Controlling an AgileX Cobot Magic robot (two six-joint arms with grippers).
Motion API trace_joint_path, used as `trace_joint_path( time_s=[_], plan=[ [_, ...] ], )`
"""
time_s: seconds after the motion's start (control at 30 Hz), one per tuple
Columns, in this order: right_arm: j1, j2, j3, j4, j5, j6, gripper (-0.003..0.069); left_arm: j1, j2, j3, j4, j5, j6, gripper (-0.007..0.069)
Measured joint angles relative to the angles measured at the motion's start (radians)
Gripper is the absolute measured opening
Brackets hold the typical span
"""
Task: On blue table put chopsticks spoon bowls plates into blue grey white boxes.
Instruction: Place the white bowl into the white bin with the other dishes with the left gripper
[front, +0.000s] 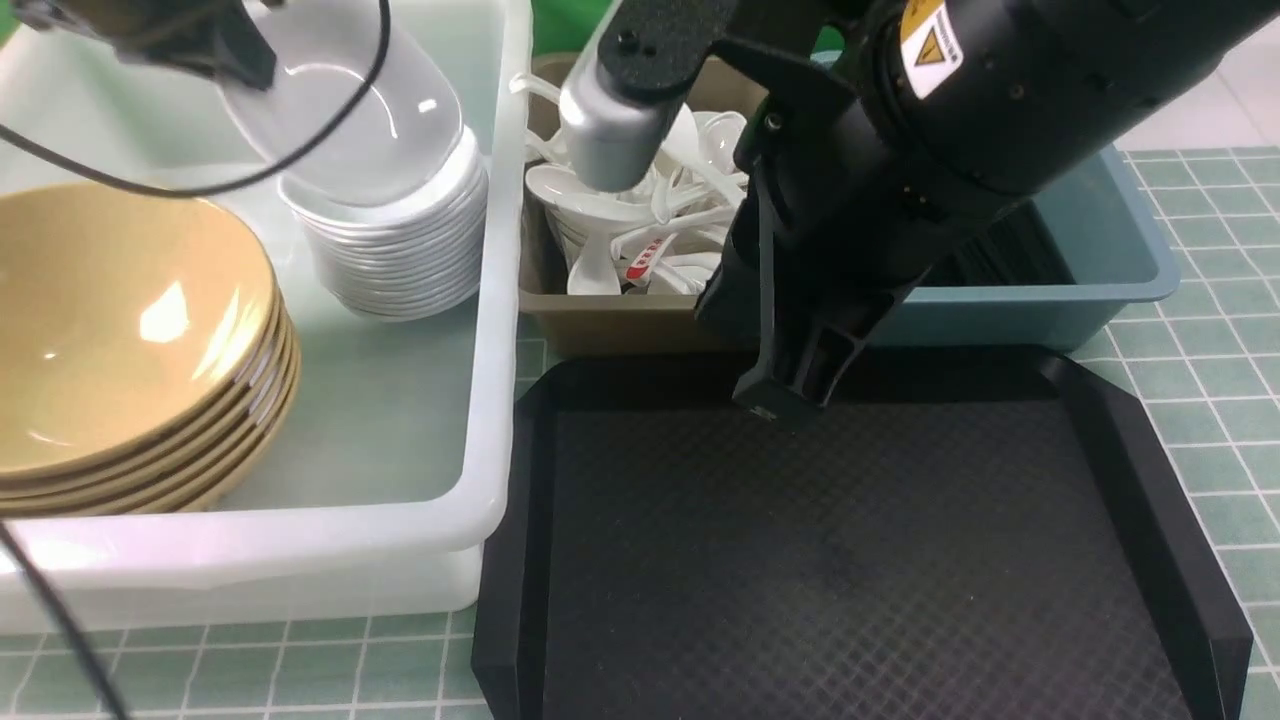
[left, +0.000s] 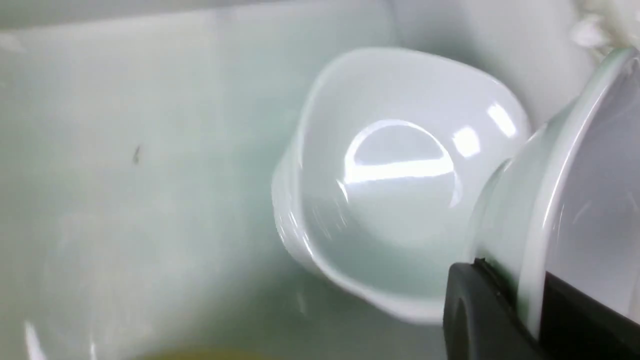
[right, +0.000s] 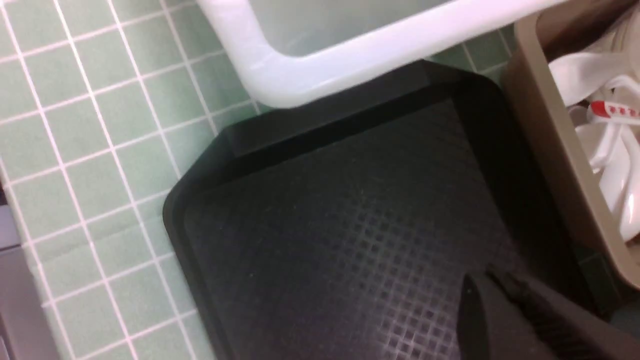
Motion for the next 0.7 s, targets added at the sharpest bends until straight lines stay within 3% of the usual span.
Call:
trace_joint_path(
  time_s=[0.17, 0.33, 0.4, 0.43, 0.5, 0.53, 0.57, 0.6, 0.7],
  plan=[
    [0.000, 0.000, 0.000, -0.019, 0.026, 0.006, 0.0048, 0.000, 0.094, 0.001, -0.010, -0.093, 0.004, 0.0007],
    [0.001, 0.000, 0.000, -0.039, 0.049, 0.015, 0.0048, 0.000, 0.146, 0.001, -0.010, -0.147, 0.039, 0.0089],
    [0.001, 0.000, 0.000, -0.047, 0.057, 0.024, 0.0048, 0.000, 0.154, 0.001, -0.011, -0.145, 0.082, 0.0202],
    [0.001, 0.000, 0.000, -0.048, 0.057, 0.024, 0.0048, 0.000, 0.154, 0.001, -0.011, -0.145, 0.084, 0.0202],
    [0.001, 0.000, 0.000, -0.048, 0.059, 0.025, 0.0048, 0.000, 0.154, -0.009, -0.011, -0.130, 0.105, 0.0336],
    [0.001, 0.000, 0.000, -0.048, 0.059, 0.025, 0.0048, 0.000, 0.154, -0.014, -0.011, -0.128, 0.105, 0.0358],
    [0.001, 0.000, 0.000, -0.048, 0.059, 0.025, 0.0048, 0.000, 0.152, -0.044, -0.008, -0.093, 0.106, 0.0465],
    [0.001, 0.000, 0.000, -0.048, 0.059, 0.027, 0.0048, 0.000, 0.148, -0.073, -0.004, -0.058, 0.101, 0.0517],
    [0.001, 0.000, 0.000, -0.048, 0.059, 0.039, 0.0048, -0.002, 0.119, -0.162, 0.024, 0.061, 0.052, 0.0588]
  ],
)
